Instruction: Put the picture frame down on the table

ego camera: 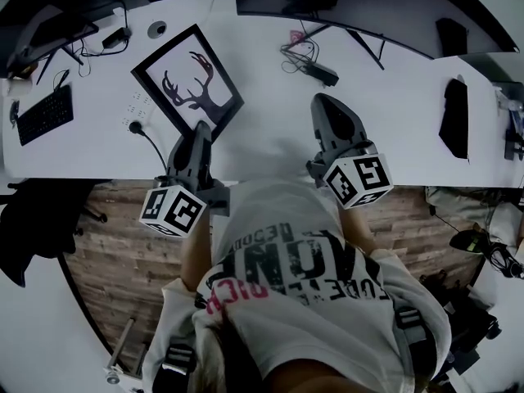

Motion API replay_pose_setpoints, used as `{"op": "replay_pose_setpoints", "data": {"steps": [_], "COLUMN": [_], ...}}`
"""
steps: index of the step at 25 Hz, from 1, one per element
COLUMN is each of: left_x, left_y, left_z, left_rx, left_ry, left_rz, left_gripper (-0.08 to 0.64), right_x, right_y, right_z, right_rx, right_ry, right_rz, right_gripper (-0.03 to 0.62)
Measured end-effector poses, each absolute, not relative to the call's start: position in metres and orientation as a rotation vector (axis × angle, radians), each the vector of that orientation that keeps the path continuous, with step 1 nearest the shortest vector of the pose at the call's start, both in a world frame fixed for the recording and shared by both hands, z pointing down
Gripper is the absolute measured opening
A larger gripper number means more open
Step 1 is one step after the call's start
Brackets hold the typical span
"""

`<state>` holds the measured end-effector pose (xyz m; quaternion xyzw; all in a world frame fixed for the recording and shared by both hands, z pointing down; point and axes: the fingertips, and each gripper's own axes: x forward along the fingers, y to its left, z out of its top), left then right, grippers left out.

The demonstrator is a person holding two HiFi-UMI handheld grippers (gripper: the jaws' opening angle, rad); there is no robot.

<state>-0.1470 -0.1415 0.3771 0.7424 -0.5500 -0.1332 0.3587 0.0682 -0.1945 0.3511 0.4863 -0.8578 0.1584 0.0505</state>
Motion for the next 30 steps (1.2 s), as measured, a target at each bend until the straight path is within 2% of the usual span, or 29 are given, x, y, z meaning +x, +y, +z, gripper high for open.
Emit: {"op": "replay_pose_setpoints", "data": {"steps": [20,30], "left_x": [-0.154,-0.134], "left_y": [-0.141,-0.158], "left_z": [0.394,0.425], "left_rx": [1.857,1.811], "left_ry": [-1.427,-1.312], "left_rz": [-0.268,-0.194], "left_gripper": [0.031,0.031], "right_x": [0.063,0.07], "right_y": [-0.196,-0.201], "right_z": [0.362,0.369], "right_rx": [1.453,1.482], "right_ry": [-2.604,-2.574], "right_rz": [0.529,0.556], "right_gripper": [0.002,0.002]}}
